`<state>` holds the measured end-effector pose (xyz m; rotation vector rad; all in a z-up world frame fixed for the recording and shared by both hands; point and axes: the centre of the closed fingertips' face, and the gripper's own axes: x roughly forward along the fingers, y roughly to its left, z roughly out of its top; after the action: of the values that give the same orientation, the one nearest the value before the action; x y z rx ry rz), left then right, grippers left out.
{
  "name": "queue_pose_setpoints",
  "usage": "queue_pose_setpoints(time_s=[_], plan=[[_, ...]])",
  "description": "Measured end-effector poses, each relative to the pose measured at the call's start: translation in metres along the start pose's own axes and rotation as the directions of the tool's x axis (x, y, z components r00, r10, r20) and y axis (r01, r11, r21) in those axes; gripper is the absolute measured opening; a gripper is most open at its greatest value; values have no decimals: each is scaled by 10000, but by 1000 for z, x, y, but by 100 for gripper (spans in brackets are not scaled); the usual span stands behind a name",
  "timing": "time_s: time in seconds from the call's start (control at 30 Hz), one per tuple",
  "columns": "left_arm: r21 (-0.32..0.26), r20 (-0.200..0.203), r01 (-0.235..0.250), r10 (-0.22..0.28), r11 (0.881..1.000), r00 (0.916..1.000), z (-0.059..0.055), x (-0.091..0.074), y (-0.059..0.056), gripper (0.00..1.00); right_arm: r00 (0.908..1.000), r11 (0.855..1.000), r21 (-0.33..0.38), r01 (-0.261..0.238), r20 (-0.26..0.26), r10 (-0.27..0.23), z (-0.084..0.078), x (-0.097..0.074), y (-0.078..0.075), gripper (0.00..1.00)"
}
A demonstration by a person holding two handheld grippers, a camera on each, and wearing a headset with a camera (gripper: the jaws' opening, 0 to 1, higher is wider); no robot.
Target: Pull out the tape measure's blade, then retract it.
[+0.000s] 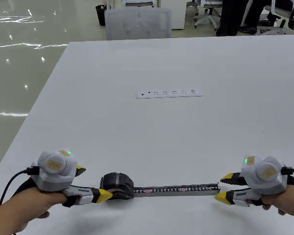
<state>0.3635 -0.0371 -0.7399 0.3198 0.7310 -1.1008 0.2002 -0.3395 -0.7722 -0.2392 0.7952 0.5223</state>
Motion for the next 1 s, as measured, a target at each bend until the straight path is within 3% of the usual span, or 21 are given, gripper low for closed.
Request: queue_pose_setpoints(time_s=[0.07, 0.13, 0.27, 0.37, 0.4, 0.47, 0.53, 0.6, 0.67, 0.73, 0.9, 1.0], plan=[[-295, 212, -56, 62, 9995, 9998, -3, -5, 0, 81, 9989, 9986, 322, 421, 207, -428, -3, -8, -5, 35], [-389, 235, -181, 190, 9991, 9995, -7, -10, 0, 89, 9982, 9964, 634, 560, 199, -574, -8, -14, -7, 42], [-583, 790, -298, 343, 9979, 9963, -9, -22, -4, 98, 9919, 9890, 991, 1099, 534, -1155, -13, -33, -9, 54], [-732, 1119, -505, 585, 9960, 9920, -9, -33, -5, 100, 9860, 9808, 1355, 1404, 705, -1509, -18, -44, -7, 67], [-667, 1201, -618, 695, 9959, 9903, -10, -37, -6, 100, 9805, 9740, 1491, 1706, 722, -1828, -22, -49, -9, 72], [-650, 1156, -643, 715, 9958, 9907, -13, -42, -8, 100, 9791, 9730, 1475, 1775, 733, -1897, -27, -54, -6, 81], [-706, 1187, -680, 761, 9952, 9900, -17, -47, -10, 100, 9751, 9681, 1528, 1987, 682, -2109, -33, -62, -3, 85], [-756, 1200, -841, 928, 9936, 9884, -20, -52, -7, 100, 9675, 9655, 1418, 2185, 975, -2332, -35, -71, -1, 86], [-542, 1276, -1161, 1222, 9918, 9843, -22, -54, -4, 100, 9675, 9668, 1342, 2173, 1013, -2315, -39, -76, 6, 87], [-553, 1149, -1140, 1197, 9919, 9861, -26, -56, -6, 99, 9686, 9685, 1233, 2165, 969, -2289, -42, -79, 10, 90], [-816, 1852, -864, 1003, 9929, 9776, -17, -62, -10, 99, 9628, 9673, 1209, 2230, 1281, -2379, -35, -88, 12, 94], [-735, 2029, -810, 944, 9940, 9746, -13, -64, -12, 100, 9645, 9695, 1093, 2193, 1255, -2324, -32, -87, 12, 94]])
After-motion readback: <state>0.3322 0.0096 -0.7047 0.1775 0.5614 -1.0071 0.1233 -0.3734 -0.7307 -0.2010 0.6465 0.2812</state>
